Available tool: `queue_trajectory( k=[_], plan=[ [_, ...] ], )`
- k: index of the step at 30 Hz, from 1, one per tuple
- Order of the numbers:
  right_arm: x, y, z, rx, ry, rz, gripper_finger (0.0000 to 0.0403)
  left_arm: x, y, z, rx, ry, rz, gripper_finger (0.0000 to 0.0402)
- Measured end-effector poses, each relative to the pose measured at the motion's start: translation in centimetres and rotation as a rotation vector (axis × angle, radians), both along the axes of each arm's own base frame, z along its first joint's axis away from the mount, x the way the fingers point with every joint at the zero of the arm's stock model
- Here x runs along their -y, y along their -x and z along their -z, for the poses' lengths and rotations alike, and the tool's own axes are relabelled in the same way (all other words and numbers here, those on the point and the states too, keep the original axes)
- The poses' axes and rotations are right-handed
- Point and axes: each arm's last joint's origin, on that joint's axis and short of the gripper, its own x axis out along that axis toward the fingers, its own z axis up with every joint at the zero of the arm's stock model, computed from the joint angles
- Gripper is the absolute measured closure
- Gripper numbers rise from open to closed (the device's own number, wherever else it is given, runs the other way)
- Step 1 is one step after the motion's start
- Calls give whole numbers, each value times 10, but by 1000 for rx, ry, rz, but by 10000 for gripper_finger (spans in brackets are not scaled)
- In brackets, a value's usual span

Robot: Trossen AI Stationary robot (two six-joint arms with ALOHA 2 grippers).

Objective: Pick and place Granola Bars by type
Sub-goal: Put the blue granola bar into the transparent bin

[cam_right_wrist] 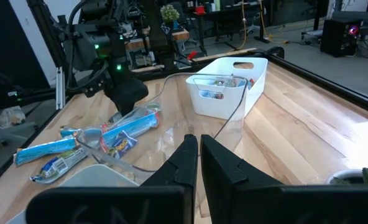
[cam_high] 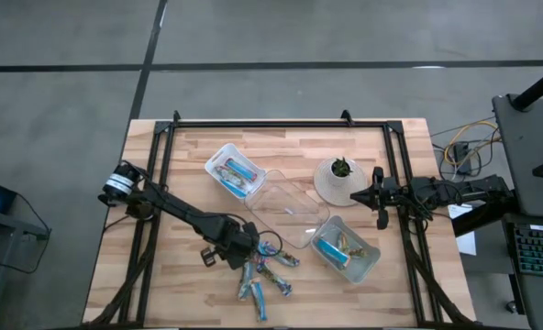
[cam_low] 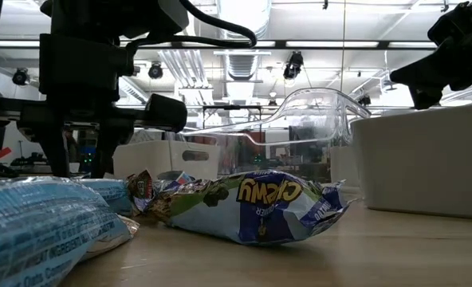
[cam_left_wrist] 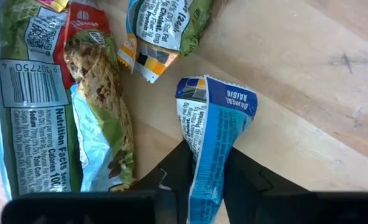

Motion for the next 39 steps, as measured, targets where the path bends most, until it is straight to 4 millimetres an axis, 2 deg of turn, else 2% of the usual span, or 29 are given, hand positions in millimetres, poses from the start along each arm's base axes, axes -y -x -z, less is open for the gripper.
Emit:
queue_trajectory(
  k=[4,16,22,32,39],
  plan=[
    [0,0,0,0,0,0,390,0,1,-2,3,-4,-15,344],
    [0,0,0,0,0,-1,390,-6,15,-28,-9,5,-94,344],
    [0,0,0,0,0,-1,390,-8,20,-32,-33,10,-161,344],
    [0,0,0,0,0,0,390,-10,24,-60,53,60,-187,344],
    [0,0,0,0,0,-1,390,-10,26,-55,32,53,-190,344]
  ],
)
